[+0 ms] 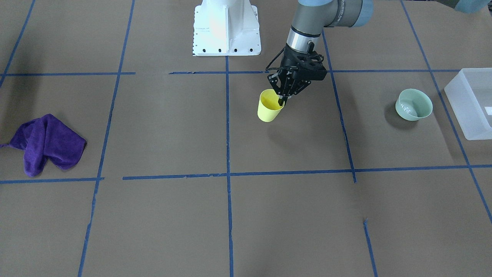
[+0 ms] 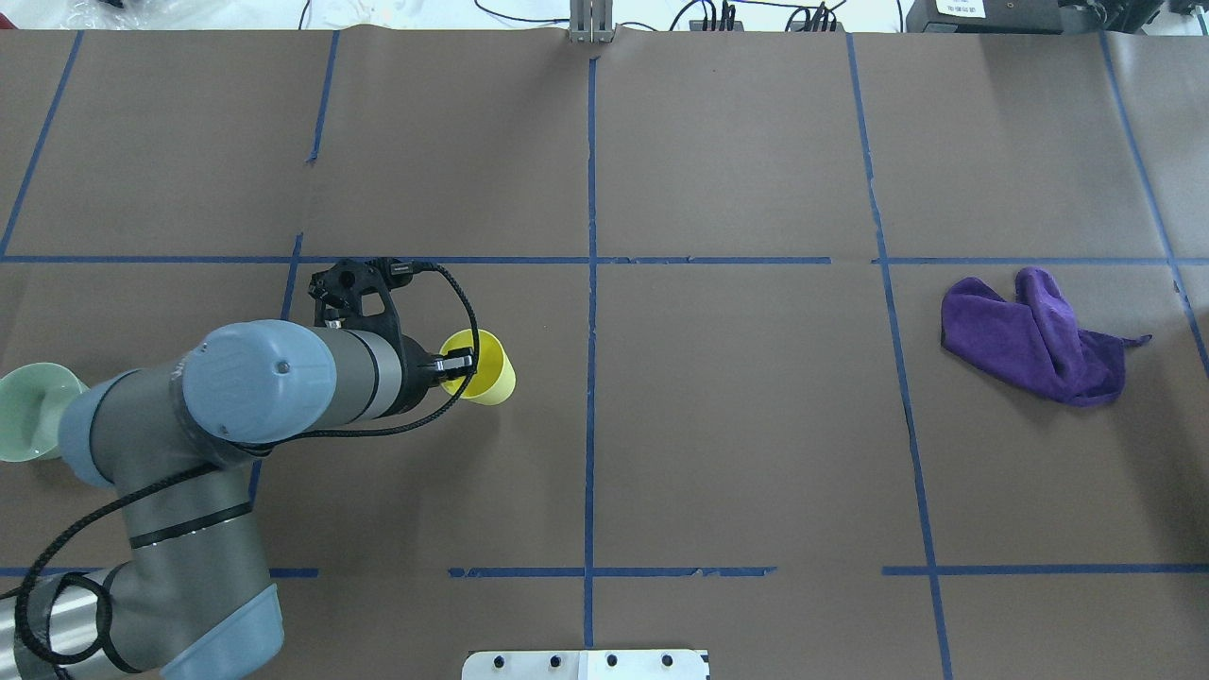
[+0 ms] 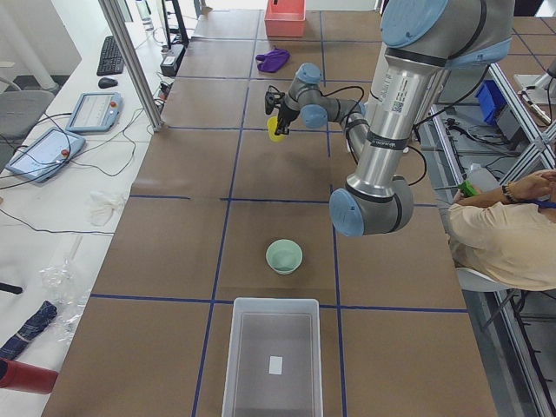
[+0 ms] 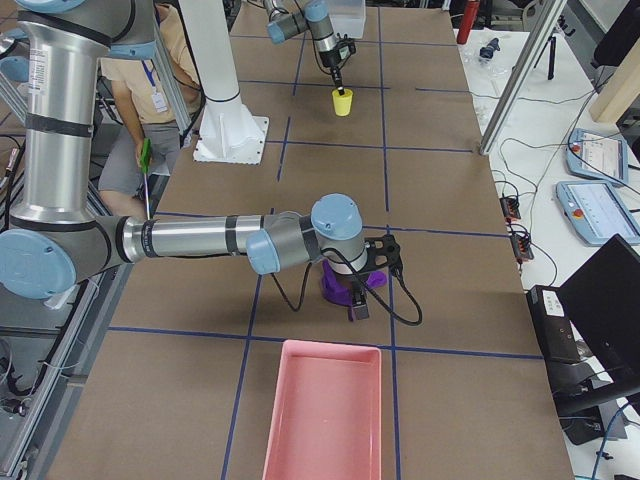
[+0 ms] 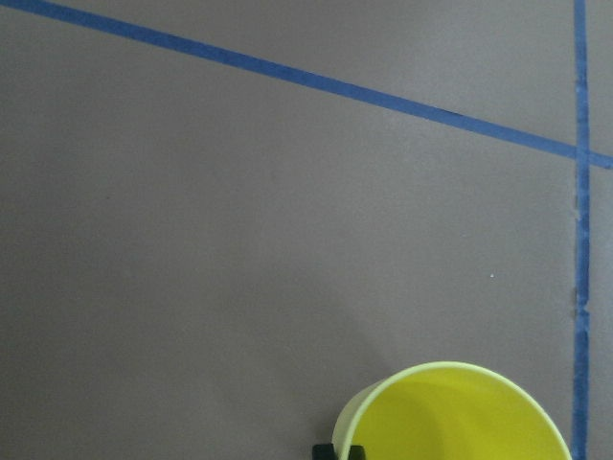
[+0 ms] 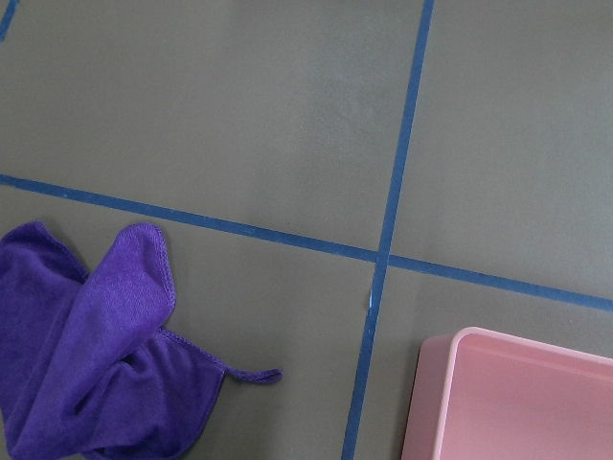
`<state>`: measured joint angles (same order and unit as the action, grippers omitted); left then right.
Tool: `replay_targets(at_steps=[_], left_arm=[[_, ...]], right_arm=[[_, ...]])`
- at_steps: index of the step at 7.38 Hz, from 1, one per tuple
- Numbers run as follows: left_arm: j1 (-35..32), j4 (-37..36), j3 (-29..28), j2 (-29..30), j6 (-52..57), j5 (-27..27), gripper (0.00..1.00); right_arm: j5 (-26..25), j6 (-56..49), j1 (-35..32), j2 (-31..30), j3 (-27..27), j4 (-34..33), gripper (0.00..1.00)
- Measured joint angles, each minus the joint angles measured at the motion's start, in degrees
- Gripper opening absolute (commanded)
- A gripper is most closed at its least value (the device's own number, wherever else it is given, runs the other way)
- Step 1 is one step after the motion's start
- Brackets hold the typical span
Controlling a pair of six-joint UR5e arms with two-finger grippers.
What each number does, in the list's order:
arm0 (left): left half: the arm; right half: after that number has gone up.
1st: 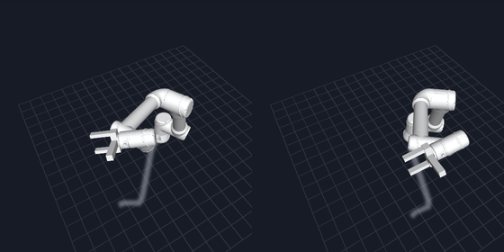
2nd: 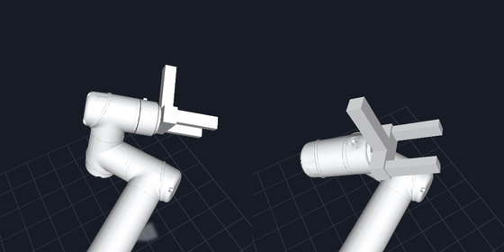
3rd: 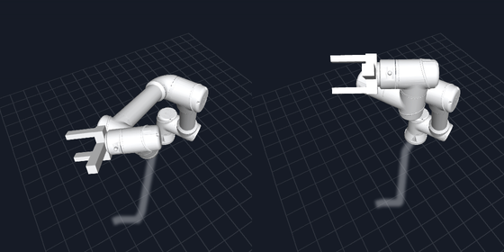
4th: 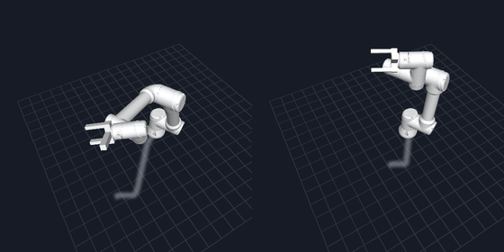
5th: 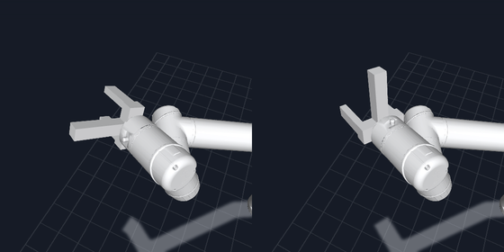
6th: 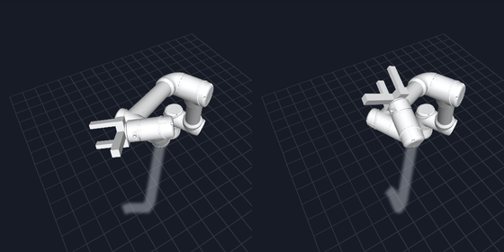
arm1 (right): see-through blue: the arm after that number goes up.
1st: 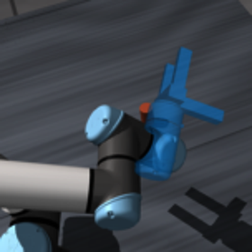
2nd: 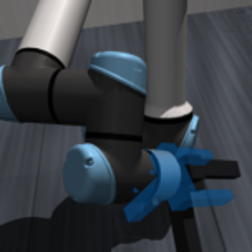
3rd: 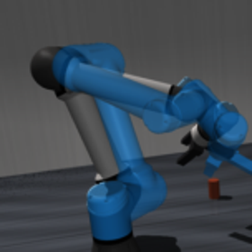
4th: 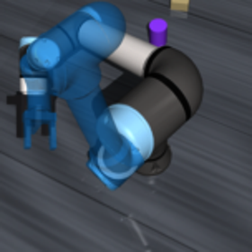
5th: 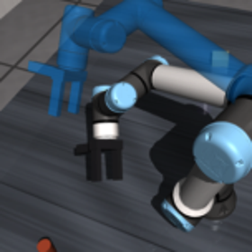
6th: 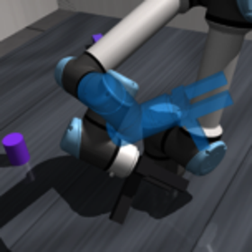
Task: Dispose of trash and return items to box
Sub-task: 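Close the left gripper on the yellow cup rim and lift, then carry the yellow cup with the left gripper into the clear bin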
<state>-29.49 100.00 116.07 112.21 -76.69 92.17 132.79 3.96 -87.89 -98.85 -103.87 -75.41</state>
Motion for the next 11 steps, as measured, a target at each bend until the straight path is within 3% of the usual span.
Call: replay_targets(at_steps=[1, 3, 5, 7, 9, 11], left_arm=[[-4.1, -1.6, 2.0, -0.2, 6.4, 2.9, 0.00], [-17.3, -2.3, 3.4, -1.4, 23.1, 15.9, 0.00], [-31.7, -2.3, 3.4, -7.0, 42.7, 27.3, 0.00], [-42.4, -2.1, 1.1, -14.4, 64.3, 32.9, 0.00], [-52.0, -1.5, -3.6, -21.0, 83.4, 35.2, 0.00], [-58.5, 4.6, -10.1, -28.9, 97.2, 38.8, 0.00]], right_arm=[[0.0, 0.0, 0.0, 0.0, -0.1, 0.0, 1.00], [0.1, 0.0, 0.0, 0.1, -0.3, 0.1, 1.00], [0.1, 0.0, 0.0, 0.1, -0.3, 0.1, 1.00], [0.2, 0.0, 0.0, 0.1, -0.4, 0.1, 1.00], [0.2, 0.0, 0.1, 0.1, -0.6, 0.1, 1.00], [0.2, 0.0, 0.1, 0.1, -0.6, 0.1, 1.00]])
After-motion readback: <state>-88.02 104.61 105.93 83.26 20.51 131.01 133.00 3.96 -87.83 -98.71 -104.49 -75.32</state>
